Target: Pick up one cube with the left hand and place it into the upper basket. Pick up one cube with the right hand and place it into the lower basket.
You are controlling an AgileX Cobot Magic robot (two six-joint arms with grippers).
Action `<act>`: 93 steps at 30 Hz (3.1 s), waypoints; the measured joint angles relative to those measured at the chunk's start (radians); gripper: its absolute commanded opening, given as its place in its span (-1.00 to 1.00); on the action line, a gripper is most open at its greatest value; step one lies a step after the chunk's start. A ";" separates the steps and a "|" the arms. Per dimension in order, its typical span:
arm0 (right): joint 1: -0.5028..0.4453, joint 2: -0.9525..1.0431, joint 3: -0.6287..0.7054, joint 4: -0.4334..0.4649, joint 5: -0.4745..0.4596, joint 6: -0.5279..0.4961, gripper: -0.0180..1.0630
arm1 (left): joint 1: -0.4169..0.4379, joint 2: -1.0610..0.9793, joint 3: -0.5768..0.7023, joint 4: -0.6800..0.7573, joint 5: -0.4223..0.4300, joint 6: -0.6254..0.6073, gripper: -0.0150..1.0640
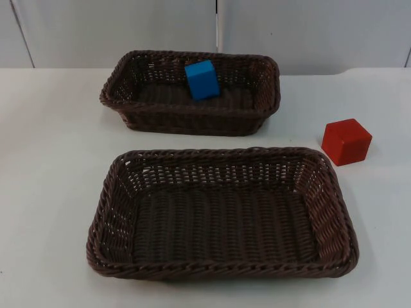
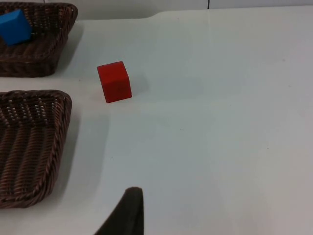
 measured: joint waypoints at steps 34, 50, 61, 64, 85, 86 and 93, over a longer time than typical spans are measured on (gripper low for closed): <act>0.000 0.000 0.000 0.000 0.000 0.000 0.97 | -0.045 -0.094 0.000 0.335 0.215 -0.292 0.85; 0.000 0.000 0.000 0.000 0.000 0.000 0.97 | -0.138 -0.237 0.000 0.696 0.433 -0.570 0.85; 0.000 0.000 0.000 0.000 0.000 0.000 0.97 | -0.203 -0.350 0.115 0.701 0.393 -0.515 0.85; 0.000 0.000 0.000 0.000 0.000 0.000 0.97 | -0.226 -0.394 0.174 0.701 0.348 -0.478 0.85; 0.000 0.000 0.000 0.000 0.000 0.000 0.97 | -0.236 -0.895 0.562 0.687 0.536 -0.445 0.85; 0.000 0.000 0.000 0.000 0.000 0.000 0.97 | -0.236 -0.931 0.597 0.685 0.541 -0.445 0.85; 0.000 0.000 0.000 -0.007 0.000 0.000 0.97 | -0.236 -1.103 0.752 0.666 0.566 -0.442 0.85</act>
